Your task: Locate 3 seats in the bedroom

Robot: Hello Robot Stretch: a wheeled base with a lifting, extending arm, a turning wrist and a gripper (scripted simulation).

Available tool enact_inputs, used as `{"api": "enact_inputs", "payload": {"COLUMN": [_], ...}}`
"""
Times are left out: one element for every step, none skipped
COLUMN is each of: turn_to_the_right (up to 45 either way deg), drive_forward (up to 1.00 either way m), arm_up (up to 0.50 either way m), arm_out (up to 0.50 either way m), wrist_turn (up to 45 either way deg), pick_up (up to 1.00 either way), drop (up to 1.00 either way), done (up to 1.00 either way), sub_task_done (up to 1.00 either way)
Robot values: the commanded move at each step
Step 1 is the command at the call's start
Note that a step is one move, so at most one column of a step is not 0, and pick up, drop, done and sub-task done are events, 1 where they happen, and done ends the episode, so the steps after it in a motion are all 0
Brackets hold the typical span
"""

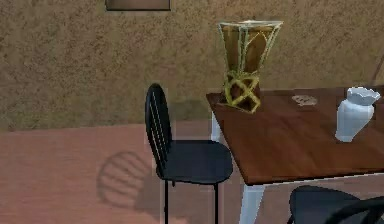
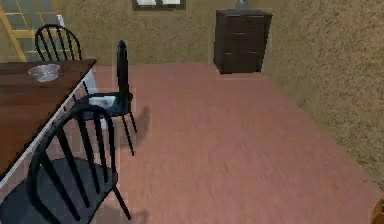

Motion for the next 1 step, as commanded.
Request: {"api": "enact_inputs", "payload": {"turn_to_the_right": [45.0], "drive_forward": [0.0], "arm_up": [0.0], "arm_out": [0.0], "wrist_turn": [0.0], "pick_up": [0.0], "drop": [0.0], "done": [0.0], "sub_task_done": [0.0]}}
